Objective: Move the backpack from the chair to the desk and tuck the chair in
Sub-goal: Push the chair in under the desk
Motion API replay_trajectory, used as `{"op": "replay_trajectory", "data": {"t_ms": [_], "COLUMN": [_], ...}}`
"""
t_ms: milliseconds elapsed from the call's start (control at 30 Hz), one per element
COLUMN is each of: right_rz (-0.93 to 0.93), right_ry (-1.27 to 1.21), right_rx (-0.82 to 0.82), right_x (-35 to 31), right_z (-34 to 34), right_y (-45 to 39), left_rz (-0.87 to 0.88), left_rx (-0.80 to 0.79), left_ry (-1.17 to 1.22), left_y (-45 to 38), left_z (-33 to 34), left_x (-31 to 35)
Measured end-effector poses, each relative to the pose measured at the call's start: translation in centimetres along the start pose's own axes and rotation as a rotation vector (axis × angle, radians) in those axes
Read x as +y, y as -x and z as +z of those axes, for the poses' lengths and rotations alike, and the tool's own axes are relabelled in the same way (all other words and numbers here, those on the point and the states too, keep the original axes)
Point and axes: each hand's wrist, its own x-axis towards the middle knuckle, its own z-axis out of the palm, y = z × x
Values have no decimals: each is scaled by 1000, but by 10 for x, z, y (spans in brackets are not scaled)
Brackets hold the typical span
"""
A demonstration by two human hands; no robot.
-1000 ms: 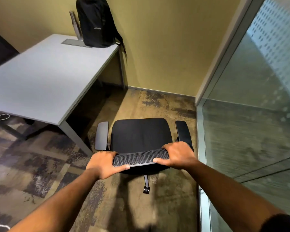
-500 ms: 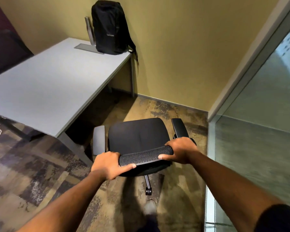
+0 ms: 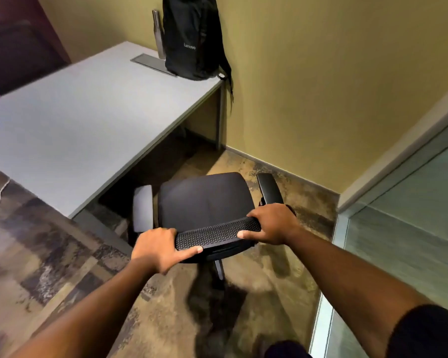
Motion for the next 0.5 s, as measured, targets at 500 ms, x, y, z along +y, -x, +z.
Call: {"op": "replay_trajectory", "data": {"t_ms": [500], "right_rz": [-323], "right_ry": [49], "right_rx": [-19], "right_x": [165], "right_z": [-23], "right_y": [-133], "left_rz": [-334], "left_rx": [-39], "left_ry": [56], "left_y": [-109], "left_z": [-18], "left_x": [103]}}
